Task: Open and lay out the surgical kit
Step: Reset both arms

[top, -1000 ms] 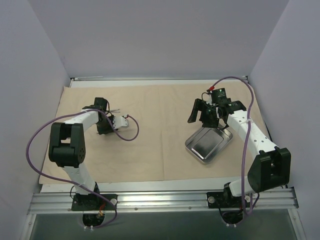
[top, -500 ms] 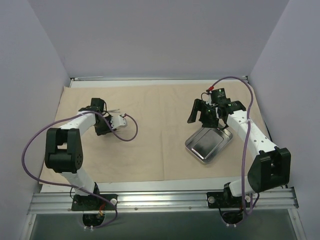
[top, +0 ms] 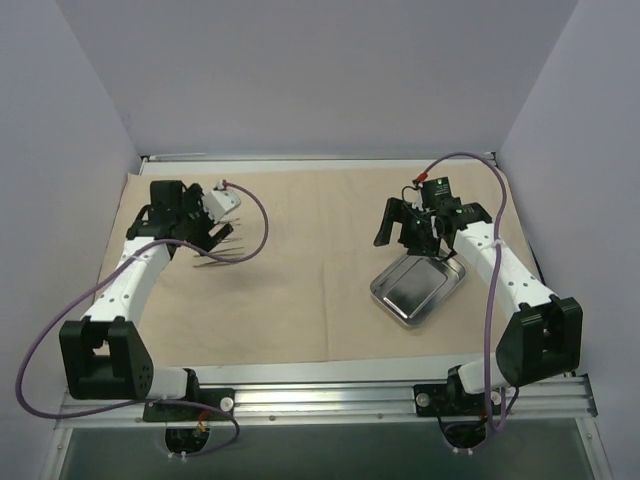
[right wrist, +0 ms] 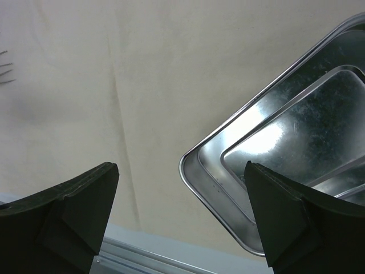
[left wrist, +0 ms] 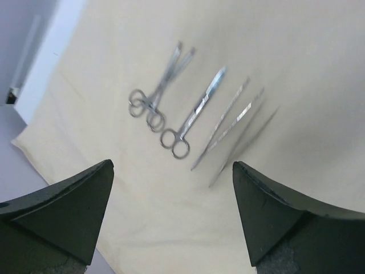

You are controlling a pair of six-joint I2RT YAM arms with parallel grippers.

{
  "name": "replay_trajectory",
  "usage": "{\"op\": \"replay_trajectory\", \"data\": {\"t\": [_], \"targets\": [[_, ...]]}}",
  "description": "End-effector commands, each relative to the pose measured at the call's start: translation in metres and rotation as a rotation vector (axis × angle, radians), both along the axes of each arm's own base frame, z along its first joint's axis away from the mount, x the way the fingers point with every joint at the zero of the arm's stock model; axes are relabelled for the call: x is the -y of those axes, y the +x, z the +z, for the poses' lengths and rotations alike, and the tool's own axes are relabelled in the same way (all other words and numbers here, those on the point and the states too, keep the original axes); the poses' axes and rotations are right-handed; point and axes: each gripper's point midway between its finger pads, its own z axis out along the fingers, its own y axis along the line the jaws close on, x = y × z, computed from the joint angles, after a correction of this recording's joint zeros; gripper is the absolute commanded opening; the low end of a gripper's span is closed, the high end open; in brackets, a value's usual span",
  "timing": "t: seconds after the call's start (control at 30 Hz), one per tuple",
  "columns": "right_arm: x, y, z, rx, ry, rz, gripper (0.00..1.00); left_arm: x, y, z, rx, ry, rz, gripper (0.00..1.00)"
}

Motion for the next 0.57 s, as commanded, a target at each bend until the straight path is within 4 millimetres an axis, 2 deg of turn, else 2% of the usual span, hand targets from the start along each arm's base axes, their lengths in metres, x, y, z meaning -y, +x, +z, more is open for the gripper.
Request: {"op": "replay_trajectory", "data": {"t": [0.0,0.03,0.07,0.1,0.13,0.17,0.2,0.23,0.27,0.3,0.33,0.37,0.4,0.43,0.47,0.5,0.53], "targets": [[0.009,0.001,0.023,0.113,-0.035,-0.009,1.00,0.036,0.014,0.094,0.261,-0.354,0.059,0.94],[0.011,0.002,0.028,0.138,-0.039,-0.013,1.00,0.040,0.013,0.106,0.284,-0.405,0.075,0.94],[0.015,0.002,0.028,0.159,-0.059,-0.020,1.00,0.046,0.012,0.136,0.337,-0.562,0.153,0.94],[0.016,0.005,0.033,0.202,-0.062,-0.031,1.00,0.047,0.012,0.150,0.374,-0.641,0.202,0.94],[0.018,0.003,0.044,0.252,-0.054,-0.040,1.00,0.050,0.008,0.144,0.360,-0.718,0.246,0.94],[0.019,0.001,0.043,0.268,-0.049,-0.047,1.00,0.057,0.005,0.164,0.365,-0.902,0.306,0.94],[0.018,-0.002,0.033,0.280,-0.036,-0.059,1.00,0.060,-0.003,0.175,0.365,-1.005,0.332,0.94],[0.019,-0.006,0.040,0.323,-0.010,-0.075,1.00,0.064,-0.007,0.157,0.300,-1.106,0.388,0.94],[0.017,-0.010,0.037,0.333,0.013,-0.083,1.00,0.081,-0.017,0.170,0.215,-1.320,0.385,0.94],[0.014,-0.018,0.021,0.322,0.047,-0.097,1.00,0.093,-0.024,0.168,0.151,-1.397,0.343,0.94],[0.012,-0.025,0.026,0.363,0.088,-0.102,1.00,0.106,-0.033,0.162,0.084,-1.459,0.294,0.94],[0.009,-0.031,0.022,0.376,0.120,-0.109,1.00,0.124,-0.052,0.151,-0.036,-1.540,0.206,0.94],[0.007,-0.032,0.025,0.425,0.164,-0.122,1.00,0.130,-0.060,0.145,-0.082,-1.578,0.190,0.94],[0.004,-0.049,0.011,0.442,0.213,-0.110,1.00,0.134,-0.068,0.141,-0.116,-1.620,0.173,0.94],[0.003,-0.056,0.007,0.464,0.241,-0.105,1.00,0.137,-0.084,0.143,-0.130,-1.704,0.103,0.94],[0.001,-0.059,0.011,0.515,0.277,-0.101,1.00,0.139,-0.096,0.147,-0.132,-1.736,0.044,0.94],[-0.001,-0.073,0.011,0.553,0.330,-0.087,1.00,0.139,-0.105,0.149,-0.138,-1.775,0.018,0.94]]}}
